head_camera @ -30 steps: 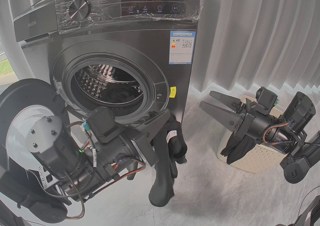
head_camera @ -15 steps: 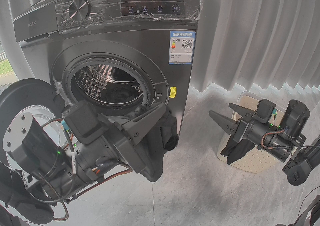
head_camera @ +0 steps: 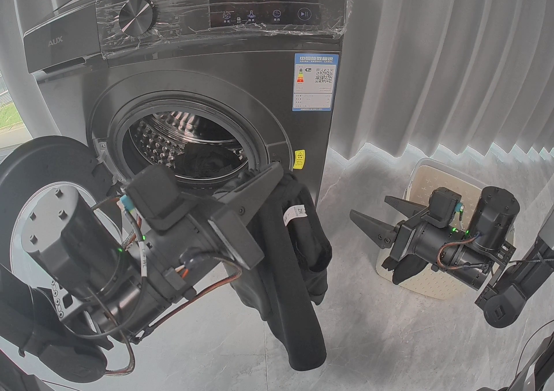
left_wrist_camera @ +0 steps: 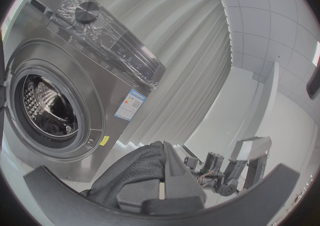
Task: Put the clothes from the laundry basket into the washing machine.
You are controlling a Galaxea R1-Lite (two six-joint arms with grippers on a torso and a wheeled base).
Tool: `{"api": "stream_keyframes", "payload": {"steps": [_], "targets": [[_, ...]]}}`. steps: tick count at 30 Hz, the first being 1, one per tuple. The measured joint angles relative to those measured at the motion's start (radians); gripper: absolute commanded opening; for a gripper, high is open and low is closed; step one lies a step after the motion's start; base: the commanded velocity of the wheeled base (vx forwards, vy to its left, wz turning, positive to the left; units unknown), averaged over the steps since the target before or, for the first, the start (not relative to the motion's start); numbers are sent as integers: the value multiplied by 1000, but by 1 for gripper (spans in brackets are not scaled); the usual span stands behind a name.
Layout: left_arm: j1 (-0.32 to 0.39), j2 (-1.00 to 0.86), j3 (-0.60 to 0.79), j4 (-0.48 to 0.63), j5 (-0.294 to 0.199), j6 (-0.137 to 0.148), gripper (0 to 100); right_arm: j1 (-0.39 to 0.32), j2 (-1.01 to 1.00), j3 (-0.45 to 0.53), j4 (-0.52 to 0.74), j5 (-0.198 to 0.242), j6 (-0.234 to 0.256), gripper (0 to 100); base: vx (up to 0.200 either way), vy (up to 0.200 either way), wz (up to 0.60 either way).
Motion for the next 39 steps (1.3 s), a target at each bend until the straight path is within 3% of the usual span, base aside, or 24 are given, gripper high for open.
{"api": "stream_keyframes", "payload": {"steps": [4, 12, 22, 24, 29, 39], "targets": [[4, 8, -40, 41, 39, -35, 0, -7, 13, 10, -3, 0, 0, 100, 0, 0, 0], [-2, 5, -89, 57, 45, -104, 0, -9, 23, 18, -6, 0, -2, 100, 0, 0, 0], [8, -36, -151, 183, 47, -254, 0, -13, 38, 31, -77, 0, -5, 100, 0, 0, 0], [22, -45, -160, 215, 49, -254, 0, -13, 49, 34, -97, 1, -9, 100, 0, 0, 0], [49, -72, -182, 233, 49, -195, 0, -8, 76, 76, -109, 3, -18, 100, 0, 0, 0], [54, -95, -190, 231, 44, -180, 0, 10, 99, 123, -111, 11, -18, 100, 0, 0, 0]]}}
